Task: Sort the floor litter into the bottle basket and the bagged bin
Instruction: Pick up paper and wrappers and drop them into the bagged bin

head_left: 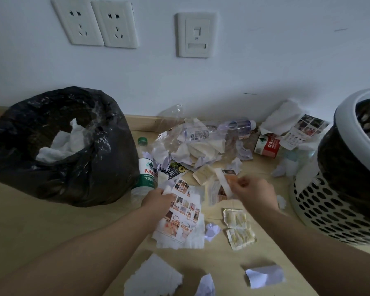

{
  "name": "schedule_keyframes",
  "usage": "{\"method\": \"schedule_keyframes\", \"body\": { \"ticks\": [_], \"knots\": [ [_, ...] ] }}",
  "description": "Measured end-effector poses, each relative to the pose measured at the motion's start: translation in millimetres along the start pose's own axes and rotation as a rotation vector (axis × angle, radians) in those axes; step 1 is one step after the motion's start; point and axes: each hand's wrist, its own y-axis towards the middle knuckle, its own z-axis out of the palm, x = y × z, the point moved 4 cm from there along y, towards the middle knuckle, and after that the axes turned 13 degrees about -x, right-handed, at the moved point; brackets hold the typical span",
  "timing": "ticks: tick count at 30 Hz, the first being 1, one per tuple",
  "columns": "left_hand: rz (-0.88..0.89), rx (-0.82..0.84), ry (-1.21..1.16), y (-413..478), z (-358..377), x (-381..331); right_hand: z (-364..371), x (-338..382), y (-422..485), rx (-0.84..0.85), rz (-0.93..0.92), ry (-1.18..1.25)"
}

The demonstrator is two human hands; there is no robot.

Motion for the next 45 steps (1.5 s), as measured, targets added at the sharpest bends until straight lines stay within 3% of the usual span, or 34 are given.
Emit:
{"method": "schedule_keyframes", "body": {
  "ticks": [3, 6, 8, 14, 21, 24, 26, 31, 34, 45],
  "knots": [
    [0.011, 0.016, -0.031, -1.8, 3.0, -10.1, -20.2, 13.0, 14.0, -0.117, 0.220, 0.476],
    [0.013, 0.064, -0.144, -3.7, 12.1, -23.0, -25.1, 24.7, 22.8, -0.106, 0.372, 0.813],
    [-0.080, 0.081, -0.269, -5.9, 17.6, -26.0, -23.8, 29.1, 23.5, -0.059, 0.439, 0.962],
    [-0.092, 0.278, -0.491, -34.5, 37.3, -51.1, -12.0, 27.8, 4.7, 0.143, 0.346, 0.870],
    [-0.120, 0.499, -0.643, -43.9, 45.5, -74.5, -11.8, 40.6, -7.2, 0.213, 0.025, 0.547],
    [-0.060, 0.348, -0.594, -43.8, 36.2, -77.1, -14.5, 55.2, -8.6, 0.234, -0.064, 0.530],
    [-0.017, 0.210, -0.579, -39.2, 23.3, -77.7, -14.7, 64.4, -7.8, 0.278, -0.026, 0.603],
    [0.045, 0.041, -0.596, -37.4, -13.8, -88.8, -7.9, 77.5, -1.3, 0.179, 0.192, 0.658],
    [0.117, -0.025, -0.552, -39.5, -30.8, -94.1, -4.3, 87.9, -4.6, 0.327, 0.388, 0.861],
    [0.462, -0.424, -0.282, -42.8, -108.3, -110.8, -4.2, 160.2, -18.9, 0.271, 0.198, 0.948]
  ]
}}
